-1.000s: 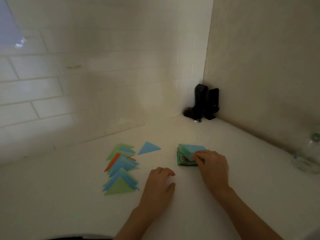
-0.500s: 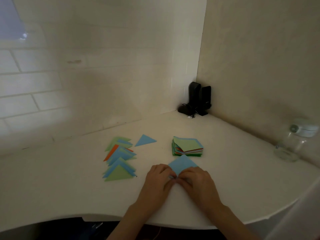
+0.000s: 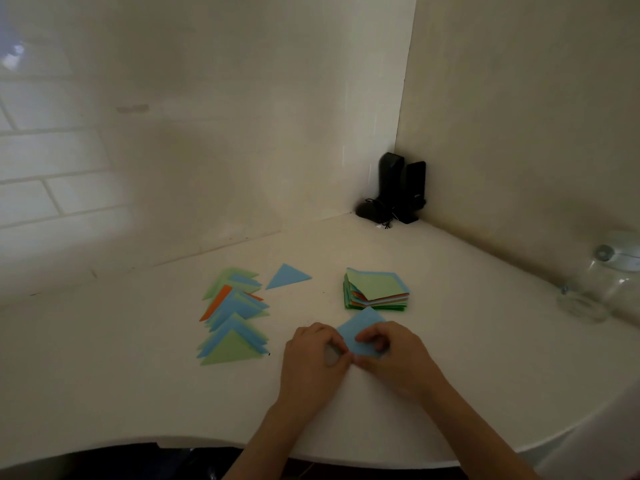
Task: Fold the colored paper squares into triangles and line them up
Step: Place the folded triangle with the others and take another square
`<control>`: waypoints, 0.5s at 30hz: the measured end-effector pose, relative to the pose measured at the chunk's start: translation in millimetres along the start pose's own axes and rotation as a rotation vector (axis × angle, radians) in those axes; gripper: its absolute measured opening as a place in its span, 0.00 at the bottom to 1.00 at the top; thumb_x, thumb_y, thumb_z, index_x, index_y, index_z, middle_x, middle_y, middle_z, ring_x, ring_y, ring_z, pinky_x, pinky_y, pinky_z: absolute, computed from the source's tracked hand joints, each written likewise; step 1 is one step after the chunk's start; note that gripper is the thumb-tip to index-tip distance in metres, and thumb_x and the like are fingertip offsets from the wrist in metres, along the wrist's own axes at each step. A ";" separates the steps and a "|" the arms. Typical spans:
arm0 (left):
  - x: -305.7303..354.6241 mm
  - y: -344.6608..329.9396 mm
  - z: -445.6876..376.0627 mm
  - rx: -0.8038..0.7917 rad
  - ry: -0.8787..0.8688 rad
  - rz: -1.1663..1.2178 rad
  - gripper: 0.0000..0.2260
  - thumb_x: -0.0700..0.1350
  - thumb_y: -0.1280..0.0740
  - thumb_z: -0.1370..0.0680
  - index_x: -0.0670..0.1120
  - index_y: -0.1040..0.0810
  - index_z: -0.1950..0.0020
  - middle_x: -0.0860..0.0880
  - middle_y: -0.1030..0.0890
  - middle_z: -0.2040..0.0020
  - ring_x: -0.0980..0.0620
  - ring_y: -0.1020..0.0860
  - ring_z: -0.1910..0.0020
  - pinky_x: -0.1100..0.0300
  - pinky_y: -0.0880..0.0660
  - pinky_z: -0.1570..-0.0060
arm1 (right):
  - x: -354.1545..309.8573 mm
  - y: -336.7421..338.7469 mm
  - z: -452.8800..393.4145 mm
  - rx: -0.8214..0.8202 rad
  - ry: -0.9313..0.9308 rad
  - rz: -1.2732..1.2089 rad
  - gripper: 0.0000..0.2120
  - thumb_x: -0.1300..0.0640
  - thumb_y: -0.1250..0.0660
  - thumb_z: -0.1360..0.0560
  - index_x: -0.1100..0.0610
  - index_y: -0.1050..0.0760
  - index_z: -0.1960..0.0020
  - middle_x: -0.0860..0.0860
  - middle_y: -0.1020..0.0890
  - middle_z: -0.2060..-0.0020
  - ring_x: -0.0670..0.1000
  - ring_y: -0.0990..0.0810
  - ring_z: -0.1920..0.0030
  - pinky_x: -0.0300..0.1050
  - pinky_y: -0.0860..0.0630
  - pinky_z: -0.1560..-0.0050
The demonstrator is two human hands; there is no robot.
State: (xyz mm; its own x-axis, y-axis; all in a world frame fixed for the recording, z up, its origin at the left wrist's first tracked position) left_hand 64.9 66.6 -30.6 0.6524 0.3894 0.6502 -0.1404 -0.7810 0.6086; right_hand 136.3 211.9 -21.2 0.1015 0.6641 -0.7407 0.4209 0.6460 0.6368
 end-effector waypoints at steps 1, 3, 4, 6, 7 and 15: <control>0.5 0.4 -0.2 -0.006 0.010 0.006 0.06 0.55 0.32 0.36 0.59 0.27 0.63 0.59 0.23 0.59 0.57 0.26 0.56 0.59 0.29 0.54 | 0.8 0.4 -1.8 -0.027 -0.010 -0.001 0.15 0.55 0.21 0.38 0.43 0.24 0.58 0.42 0.22 0.58 0.41 0.25 0.61 0.26 0.32 0.59; -0.8 1.0 -2.0 -0.018 0.025 0.025 0.06 0.53 0.31 0.36 0.57 0.24 0.61 0.59 0.23 0.59 0.58 0.27 0.55 0.61 0.30 0.53 | 5.4 1.9 -5.1 -0.079 -0.026 0.008 0.17 0.56 0.22 0.37 0.40 0.25 0.57 0.43 0.21 0.56 0.40 0.25 0.60 0.26 0.32 0.59; -2.8 1.3 -2.5 -0.023 0.030 0.040 0.06 0.52 0.31 0.36 0.56 0.23 0.60 0.59 0.22 0.59 0.58 0.26 0.55 0.62 0.30 0.52 | 8.2 3.2 -6.0 -0.102 -0.030 0.019 0.17 0.57 0.22 0.37 0.39 0.25 0.57 0.43 0.20 0.55 0.40 0.24 0.59 0.25 0.32 0.59; -7.4 3.2 -2.3 -0.037 0.016 0.069 0.06 0.49 0.32 0.34 0.54 0.21 0.58 0.58 0.21 0.58 0.58 0.26 0.55 0.64 0.30 0.51 | 9.3 5.5 -5.6 -0.141 -0.022 0.027 0.17 0.56 0.23 0.35 0.37 0.25 0.57 0.43 0.20 0.54 0.39 0.23 0.57 0.27 0.31 0.57; -9.0 4.9 -1.5 -0.047 -0.002 0.081 0.06 0.47 0.33 0.33 0.53 0.21 0.57 0.58 0.21 0.57 0.59 0.25 0.54 0.67 0.31 0.50 | 8.6 6.0 -4.6 -0.146 -0.008 0.022 0.15 0.55 0.23 0.35 0.37 0.24 0.58 0.43 0.20 0.54 0.39 0.23 0.56 0.29 0.31 0.55; 4.1 17.7 7.9 -0.098 -0.143 0.118 0.20 0.41 0.39 0.35 0.52 0.22 0.45 0.60 0.24 0.45 0.63 0.29 0.44 0.74 0.37 0.42 | -4.3 -9.4 3.4 -0.150 0.073 0.290 0.07 0.44 0.32 0.27 0.45 0.24 0.53 0.43 0.29 0.49 0.43 0.30 0.51 0.43 0.35 0.49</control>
State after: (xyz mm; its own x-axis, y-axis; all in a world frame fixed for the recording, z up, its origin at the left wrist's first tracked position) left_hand 71.0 50.6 -20.8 0.7249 0.2195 0.6530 -0.2894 -0.7631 0.5779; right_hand 135.0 201.7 -24.8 0.1299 0.8500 -0.5104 0.2458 0.4711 0.8471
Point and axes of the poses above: each hand's wrist, its own z-axis away from the middle knuckle, its own y-axis out of the back of the hand, x = y × z, the point moved 5 cm from there along -z, towards the middle knuckle
